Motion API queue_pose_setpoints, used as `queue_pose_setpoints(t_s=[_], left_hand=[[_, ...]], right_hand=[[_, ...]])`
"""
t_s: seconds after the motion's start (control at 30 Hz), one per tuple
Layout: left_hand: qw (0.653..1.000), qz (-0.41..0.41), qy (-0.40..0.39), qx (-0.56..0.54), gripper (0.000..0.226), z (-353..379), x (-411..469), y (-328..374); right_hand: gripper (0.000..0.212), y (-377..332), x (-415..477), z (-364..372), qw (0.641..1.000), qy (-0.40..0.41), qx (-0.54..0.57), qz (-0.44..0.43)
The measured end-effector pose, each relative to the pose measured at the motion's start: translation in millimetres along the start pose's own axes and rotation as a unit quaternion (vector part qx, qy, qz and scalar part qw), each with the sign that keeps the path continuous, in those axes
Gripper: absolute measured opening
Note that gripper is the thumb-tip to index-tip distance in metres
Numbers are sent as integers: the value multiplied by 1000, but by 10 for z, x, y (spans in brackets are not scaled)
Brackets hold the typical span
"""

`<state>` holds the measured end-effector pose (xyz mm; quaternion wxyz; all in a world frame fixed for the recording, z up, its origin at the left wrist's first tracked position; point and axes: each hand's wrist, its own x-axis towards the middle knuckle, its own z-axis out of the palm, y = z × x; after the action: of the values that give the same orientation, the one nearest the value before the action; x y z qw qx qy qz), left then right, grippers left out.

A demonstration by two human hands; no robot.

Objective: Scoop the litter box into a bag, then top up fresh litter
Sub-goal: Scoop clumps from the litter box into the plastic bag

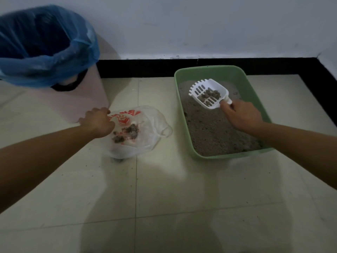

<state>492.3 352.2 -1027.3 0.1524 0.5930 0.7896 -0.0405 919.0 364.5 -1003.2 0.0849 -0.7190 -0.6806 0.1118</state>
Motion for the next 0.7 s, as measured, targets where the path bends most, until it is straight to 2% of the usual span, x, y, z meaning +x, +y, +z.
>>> queue_pose_setpoints(t_s=[0.07, 0.2, 0.37, 0.43, 0.53, 0.63, 0.7], left_hand=[[998, -36, 14, 50, 56, 24, -35, -80], [993, -94, 21, 60, 60, 15, -65, -257], [997, -44, 62, -17, 30, 27, -36, -453], [995, -35, 92, -20, 26, 35, -54, -432], [993, -25, 108, -29, 27, 45, -85, -359], [993, -24, 103, -42, 29, 61, -87, -344], [993, -20, 104, -48, 29, 61, -92, -342]], right_hand=[[60, -73, 13, -15, 1000, -6, 18, 2], [58, -303, 34, -19, 999, -4, 39, -15], [57, -599, 42, 95, 996, -14, 77, -39], [60, -738, 7, 153, 995, -26, 84, -55], [61, -1081, -123, 214, 990, -71, 31, -114], [45, -1486, -235, 332, 974, -121, -54, -183], [30, -1731, -289, 396, 950, -109, -156, -249]])
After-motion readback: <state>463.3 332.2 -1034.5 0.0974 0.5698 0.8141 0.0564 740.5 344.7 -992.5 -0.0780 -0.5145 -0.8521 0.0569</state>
